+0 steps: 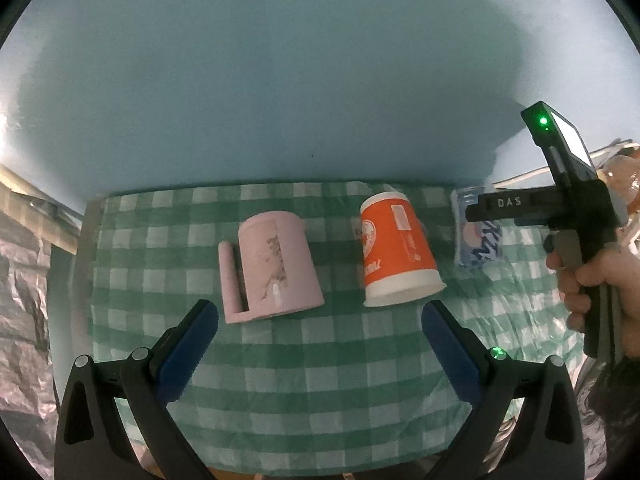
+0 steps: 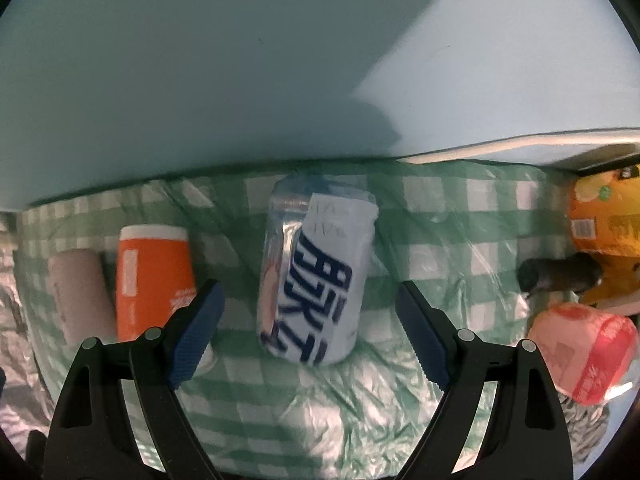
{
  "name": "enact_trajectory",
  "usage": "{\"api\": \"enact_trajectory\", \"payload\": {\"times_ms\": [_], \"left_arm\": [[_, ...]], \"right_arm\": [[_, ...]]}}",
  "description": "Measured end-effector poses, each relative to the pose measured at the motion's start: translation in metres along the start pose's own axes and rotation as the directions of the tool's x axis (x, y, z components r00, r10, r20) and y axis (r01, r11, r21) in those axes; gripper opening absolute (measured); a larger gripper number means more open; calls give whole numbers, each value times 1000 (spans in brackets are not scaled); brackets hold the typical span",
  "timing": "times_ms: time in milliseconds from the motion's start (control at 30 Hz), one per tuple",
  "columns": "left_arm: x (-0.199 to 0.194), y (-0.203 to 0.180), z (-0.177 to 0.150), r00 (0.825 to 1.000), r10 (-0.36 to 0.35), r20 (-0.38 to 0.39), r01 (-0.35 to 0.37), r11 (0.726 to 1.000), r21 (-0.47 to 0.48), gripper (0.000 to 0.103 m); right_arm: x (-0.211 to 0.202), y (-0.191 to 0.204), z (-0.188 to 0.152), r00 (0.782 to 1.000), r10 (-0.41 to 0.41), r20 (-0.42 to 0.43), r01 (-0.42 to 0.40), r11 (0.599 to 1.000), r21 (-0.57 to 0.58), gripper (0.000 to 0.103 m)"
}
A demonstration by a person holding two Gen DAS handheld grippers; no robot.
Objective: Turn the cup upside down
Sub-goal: 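Move the right tool toward the clear labeled bottle, fingers around it, then close the right gripper on the bottle and lift it off the table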
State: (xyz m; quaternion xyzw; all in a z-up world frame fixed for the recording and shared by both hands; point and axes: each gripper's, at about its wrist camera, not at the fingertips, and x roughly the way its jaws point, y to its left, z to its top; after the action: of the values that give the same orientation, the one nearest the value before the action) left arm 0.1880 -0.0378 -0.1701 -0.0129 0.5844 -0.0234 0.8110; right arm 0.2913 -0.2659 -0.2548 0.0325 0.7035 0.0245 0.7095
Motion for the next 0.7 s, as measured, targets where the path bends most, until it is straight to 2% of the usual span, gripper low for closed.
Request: {"api": "enact_trajectory", "payload": {"times_ms": [200, 400, 433, 500, 700], "left_arm": [[30, -1, 14, 999, -6, -53, 4, 999, -36, 103], [47, -12, 21, 996, 1, -85, -3, 1000, -23, 103], [49, -16, 22, 996, 2, -89, -3, 1000, -12, 103], [52, -22, 22, 996, 3, -93, -2, 1000, 10, 103], [52, -30, 20, 995, 0, -97, 2, 1000, 24, 103]], "right_arm": [[11, 1, 7, 1000, -1, -17, 1, 1000, -3, 87], [19, 5, 14, 999, 9, -35, -9, 1000, 5, 86], [20, 6, 14, 999, 18, -39, -17, 1000, 4, 85], [33, 1, 13, 999, 25, -37, -25, 1000, -4, 75], [29, 0, 2, 998, 58, 4, -58, 998, -12, 72]]}}
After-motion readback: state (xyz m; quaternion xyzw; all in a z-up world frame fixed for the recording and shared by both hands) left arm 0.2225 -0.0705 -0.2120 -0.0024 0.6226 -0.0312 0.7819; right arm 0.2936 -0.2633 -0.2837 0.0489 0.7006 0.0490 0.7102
